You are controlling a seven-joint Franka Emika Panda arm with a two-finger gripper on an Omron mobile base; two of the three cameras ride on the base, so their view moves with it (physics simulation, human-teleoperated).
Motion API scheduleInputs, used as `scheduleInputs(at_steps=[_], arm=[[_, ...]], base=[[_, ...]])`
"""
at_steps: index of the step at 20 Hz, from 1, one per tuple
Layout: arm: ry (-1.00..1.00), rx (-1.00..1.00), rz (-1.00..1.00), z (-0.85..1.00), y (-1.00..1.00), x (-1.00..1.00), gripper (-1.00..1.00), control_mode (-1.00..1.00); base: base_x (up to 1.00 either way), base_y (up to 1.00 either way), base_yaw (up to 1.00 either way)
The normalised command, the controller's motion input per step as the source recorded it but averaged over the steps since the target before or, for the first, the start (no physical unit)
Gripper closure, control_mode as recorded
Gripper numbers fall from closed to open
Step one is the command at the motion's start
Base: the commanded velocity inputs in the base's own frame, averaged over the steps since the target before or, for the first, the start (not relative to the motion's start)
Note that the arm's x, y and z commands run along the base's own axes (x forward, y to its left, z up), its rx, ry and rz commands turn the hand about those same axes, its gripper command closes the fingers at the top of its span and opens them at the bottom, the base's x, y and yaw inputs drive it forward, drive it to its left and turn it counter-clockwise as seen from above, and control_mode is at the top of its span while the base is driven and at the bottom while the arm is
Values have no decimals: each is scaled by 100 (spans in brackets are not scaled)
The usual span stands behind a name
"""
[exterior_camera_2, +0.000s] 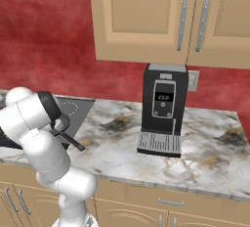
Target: Place both pans onto different burners. Then place the carrot and the fish on different pans.
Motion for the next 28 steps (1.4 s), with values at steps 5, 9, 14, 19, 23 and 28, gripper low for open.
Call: scheduleInputs(at_steps=[5,9,14,19,23,28], arm=[[0,0,0,-12,14,15,100,-100],[0,0,0,-11,12,10,100,-100],[1,-1,-1,-16,7,12,100,-100],[1,0,-2,-13,0,7,-100,-100],[0,0,0,1,0,2,-100,-100],[0,3,0,31,0,0,-100,-100]], base=[[0,0,0],[0,0,0],[0,0,0],[0,0,0],[0,0,0],[0,0,0]])
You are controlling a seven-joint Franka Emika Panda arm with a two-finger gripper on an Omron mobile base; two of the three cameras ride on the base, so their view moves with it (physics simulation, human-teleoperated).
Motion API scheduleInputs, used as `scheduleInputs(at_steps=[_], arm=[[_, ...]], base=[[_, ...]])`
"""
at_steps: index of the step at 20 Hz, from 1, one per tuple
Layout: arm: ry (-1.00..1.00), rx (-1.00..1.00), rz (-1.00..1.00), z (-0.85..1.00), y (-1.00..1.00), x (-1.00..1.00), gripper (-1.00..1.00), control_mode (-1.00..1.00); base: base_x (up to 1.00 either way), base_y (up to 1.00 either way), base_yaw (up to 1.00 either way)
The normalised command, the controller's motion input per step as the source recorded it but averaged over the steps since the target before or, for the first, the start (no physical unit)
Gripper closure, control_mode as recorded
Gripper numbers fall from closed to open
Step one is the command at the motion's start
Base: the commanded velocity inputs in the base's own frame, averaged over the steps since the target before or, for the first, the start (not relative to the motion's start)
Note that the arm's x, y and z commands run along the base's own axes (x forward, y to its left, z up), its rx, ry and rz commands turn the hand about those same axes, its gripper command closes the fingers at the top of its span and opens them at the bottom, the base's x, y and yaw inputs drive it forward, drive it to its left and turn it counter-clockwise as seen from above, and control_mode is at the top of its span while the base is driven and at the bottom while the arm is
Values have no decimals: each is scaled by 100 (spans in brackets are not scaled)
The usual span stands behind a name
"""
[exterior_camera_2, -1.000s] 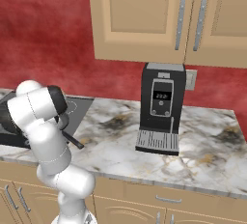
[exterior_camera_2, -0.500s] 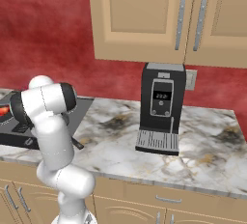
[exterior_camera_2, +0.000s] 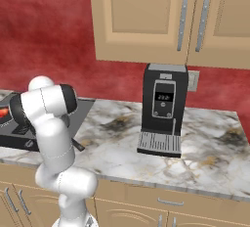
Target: Place both pans onto different burners. Then place the carrot and the fish on different pans.
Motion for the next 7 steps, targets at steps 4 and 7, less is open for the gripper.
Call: scheduleInputs(at_steps=[4,7], arm=[[0,4,0,52,-3,0,-100,-100],[0,1,0,58,-5,0,-100,-100]], base=[[0,0,0],[0,0,0]])
